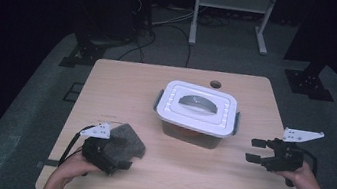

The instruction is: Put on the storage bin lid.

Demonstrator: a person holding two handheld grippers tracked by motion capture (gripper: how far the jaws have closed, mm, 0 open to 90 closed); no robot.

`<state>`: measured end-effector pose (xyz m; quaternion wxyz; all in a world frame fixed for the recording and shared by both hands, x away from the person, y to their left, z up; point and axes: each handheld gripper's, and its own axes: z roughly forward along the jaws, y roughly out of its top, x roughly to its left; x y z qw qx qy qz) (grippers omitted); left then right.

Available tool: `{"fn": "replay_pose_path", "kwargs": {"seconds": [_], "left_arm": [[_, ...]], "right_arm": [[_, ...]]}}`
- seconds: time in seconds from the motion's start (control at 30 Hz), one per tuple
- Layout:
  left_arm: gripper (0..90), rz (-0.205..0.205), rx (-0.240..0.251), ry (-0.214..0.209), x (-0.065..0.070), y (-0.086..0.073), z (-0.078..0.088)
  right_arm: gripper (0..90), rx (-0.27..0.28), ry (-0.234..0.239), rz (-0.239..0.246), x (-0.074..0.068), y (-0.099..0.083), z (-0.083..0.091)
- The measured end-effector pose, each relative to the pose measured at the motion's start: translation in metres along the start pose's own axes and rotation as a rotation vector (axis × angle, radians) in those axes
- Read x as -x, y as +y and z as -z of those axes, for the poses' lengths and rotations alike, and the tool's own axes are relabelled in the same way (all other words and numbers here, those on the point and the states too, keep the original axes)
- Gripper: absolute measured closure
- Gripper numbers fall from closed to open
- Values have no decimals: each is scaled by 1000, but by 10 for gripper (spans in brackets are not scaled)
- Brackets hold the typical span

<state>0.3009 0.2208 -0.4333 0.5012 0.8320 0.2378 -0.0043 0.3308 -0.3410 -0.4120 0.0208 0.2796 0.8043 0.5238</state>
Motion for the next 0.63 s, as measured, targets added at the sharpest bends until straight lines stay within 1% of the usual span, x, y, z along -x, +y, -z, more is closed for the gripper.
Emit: {"fn": "replay_pose_path", "kwargs": {"seconds": [0.23,0.37,0.4,0.63], "left_arm": [[32,8,0,4,0,0,0],[32,3,0,4,0,0,-1],[32,2,-2,5,0,0,-1],[32,3,-3,6,0,0,-1]], "right_arm": [[246,14,-1,-24,-2,-13,1],[245,12,-1,-38,-2,-20,0],[245,12,0,-41,-3,-24,-2],[240,15,10,-46,-9,-30,-5]]}}
